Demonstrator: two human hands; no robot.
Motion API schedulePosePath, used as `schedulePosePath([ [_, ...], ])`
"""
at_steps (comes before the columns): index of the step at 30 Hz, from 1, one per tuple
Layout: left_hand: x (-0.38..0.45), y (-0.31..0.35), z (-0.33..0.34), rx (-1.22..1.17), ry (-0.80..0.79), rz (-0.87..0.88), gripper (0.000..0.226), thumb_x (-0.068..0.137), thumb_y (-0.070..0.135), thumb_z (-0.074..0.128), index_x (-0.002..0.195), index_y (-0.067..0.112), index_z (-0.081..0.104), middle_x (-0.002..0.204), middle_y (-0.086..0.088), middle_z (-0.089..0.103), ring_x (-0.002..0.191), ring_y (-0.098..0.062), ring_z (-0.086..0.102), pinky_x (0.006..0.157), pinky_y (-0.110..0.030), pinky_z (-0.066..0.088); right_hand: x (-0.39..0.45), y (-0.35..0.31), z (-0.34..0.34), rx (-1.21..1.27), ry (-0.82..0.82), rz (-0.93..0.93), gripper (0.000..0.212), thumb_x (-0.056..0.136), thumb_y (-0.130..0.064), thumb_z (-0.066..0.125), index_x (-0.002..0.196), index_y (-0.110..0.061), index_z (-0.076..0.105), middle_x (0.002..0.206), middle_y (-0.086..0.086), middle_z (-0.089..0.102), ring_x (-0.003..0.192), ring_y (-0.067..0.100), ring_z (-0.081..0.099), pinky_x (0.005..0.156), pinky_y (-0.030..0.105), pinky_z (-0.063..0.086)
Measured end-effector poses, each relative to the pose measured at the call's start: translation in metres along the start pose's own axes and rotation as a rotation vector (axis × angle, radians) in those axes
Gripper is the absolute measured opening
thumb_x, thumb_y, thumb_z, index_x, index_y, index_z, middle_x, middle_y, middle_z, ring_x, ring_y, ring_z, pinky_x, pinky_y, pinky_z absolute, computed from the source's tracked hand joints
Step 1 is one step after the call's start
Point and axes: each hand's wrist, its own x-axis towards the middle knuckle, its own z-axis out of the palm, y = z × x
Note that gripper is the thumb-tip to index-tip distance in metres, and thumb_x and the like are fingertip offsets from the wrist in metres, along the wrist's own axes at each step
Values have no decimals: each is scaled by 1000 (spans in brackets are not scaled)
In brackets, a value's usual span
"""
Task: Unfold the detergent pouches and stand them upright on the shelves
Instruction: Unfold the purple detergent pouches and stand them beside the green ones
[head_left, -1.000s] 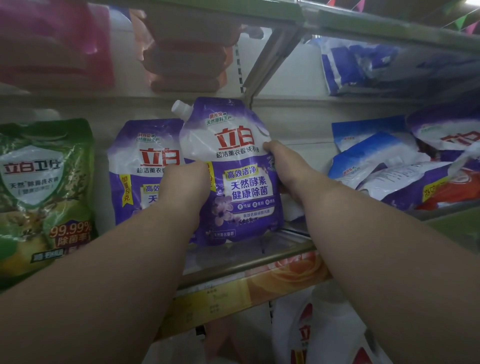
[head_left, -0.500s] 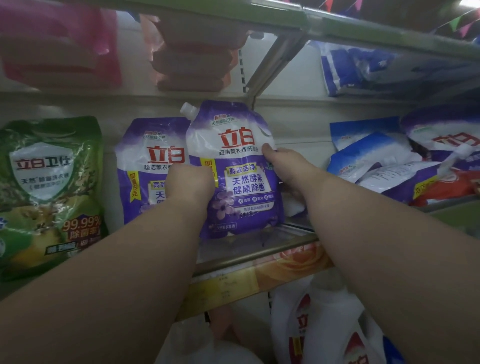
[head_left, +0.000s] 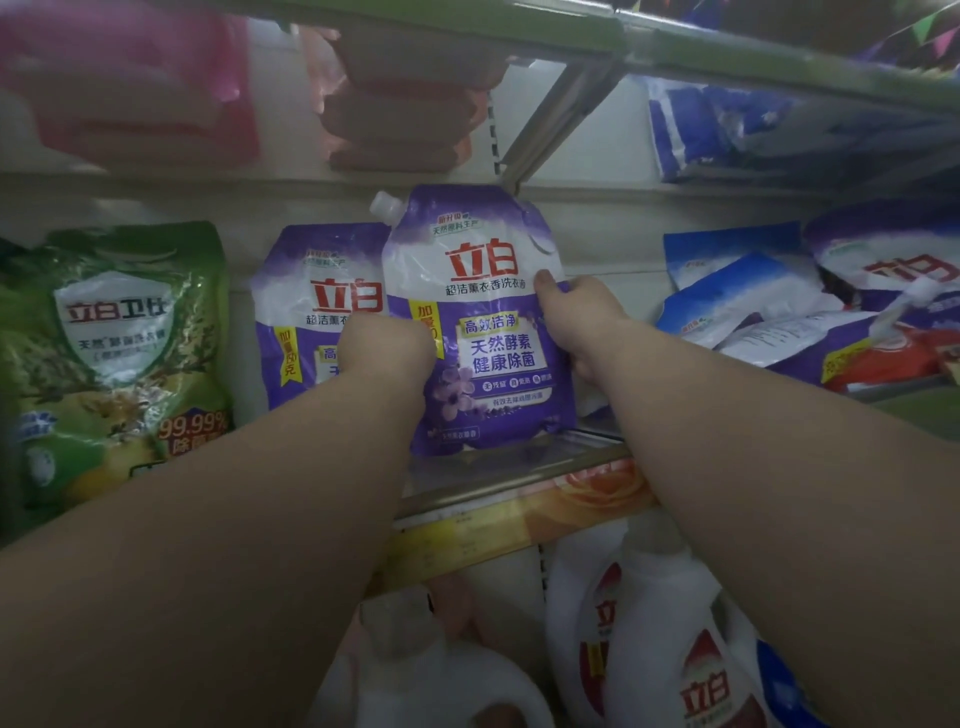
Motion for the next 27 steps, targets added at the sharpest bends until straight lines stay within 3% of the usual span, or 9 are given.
schedulePosePath([
  [7, 5, -15, 8, -555, 24, -262, 26, 94, 29, 73, 99, 18, 51, 77, 0, 47, 83, -20, 52, 75, -26, 42, -2, 0, 13, 94, -50, -8, 43, 101, -53, 62, 118, -14, 59, 103, 11, 79, 77, 31, 80, 73, 57, 66],
  [10, 6, -19, 12, -1218, 88, -548, 30, 101, 19, 62, 129, 8, 62, 115, -12, 68, 69, -12, 49, 51, -13, 45, -5, -1, 20, 112, -71, -10, 42, 101, -51, 62, 120, -14, 56, 102, 11, 78, 77, 31, 81, 74, 57, 66],
  [11, 9, -21, 16, -1286, 141, -548, 34, 102, 14, 58, 135, 4, 61, 128, -17, 67, 64, -12, 46, 45, -15, 43, -5, -1, 21, 119, -76, -7, 40, 102, -51, 62, 119, -15, 55, 102, 11, 78, 77, 31, 80, 74, 57, 66],
  [13, 12, -26, 23, -1331, 216, -604, 34, 102, 10, 55, 135, 2, 62, 131, -20, 66, 69, -18, 52, 51, -24, 43, -7, 0, 25, 125, -71, -8, 38, 102, -51, 62, 116, -17, 55, 102, 11, 78, 76, 31, 80, 73, 56, 66],
  [16, 8, -30, 27, -1413, 249, -662, 21, 98, 14, 55, 117, 11, 64, 112, -12, 70, 98, -31, 66, 78, -36, 59, -10, 0, 29, 111, -50, -24, 38, 101, -53, 63, 114, -18, 55, 101, 10, 78, 77, 31, 80, 73, 56, 66],
  [18, 4, -34, 26, -1463, 210, -688, 19, 97, 20, 55, 114, 14, 61, 110, -11, 69, 99, -32, 68, 88, -48, 62, -12, 0, 32, 95, -54, -28, 39, 101, -53, 62, 116, -18, 55, 101, 9, 78, 77, 29, 80, 74, 55, 67],
  [21, -2, -45, 25, -1445, 197, -665, 19, 99, 22, 55, 113, 11, 62, 108, -12, 68, 97, -32, 68, 76, -42, 61, -16, -3, 38, 82, -74, -31, 38, 102, -53, 62, 117, -19, 55, 102, 8, 78, 78, 27, 81, 74, 52, 67],
  [23, -5, -53, 27, -1467, 239, -669, 15, 98, 18, 56, 106, 7, 63, 103, -14, 68, 84, -30, 63, 63, -33, 51, -19, -4, 44, 90, -92, -27, 37, 102, -53, 62, 117, -19, 55, 103, 8, 78, 76, 26, 81, 73, 51, 67],
  [27, -15, -70, 25, -1459, 276, -693, 11, 97, 16, 58, 89, 9, 62, 93, -16, 68, 82, -35, 64, 70, -38, 52, -27, -7, 59, 91, -133, -11, 37, 103, -52, 61, 117, -19, 54, 102, 7, 78, 78, 25, 81, 73, 48, 68],
])
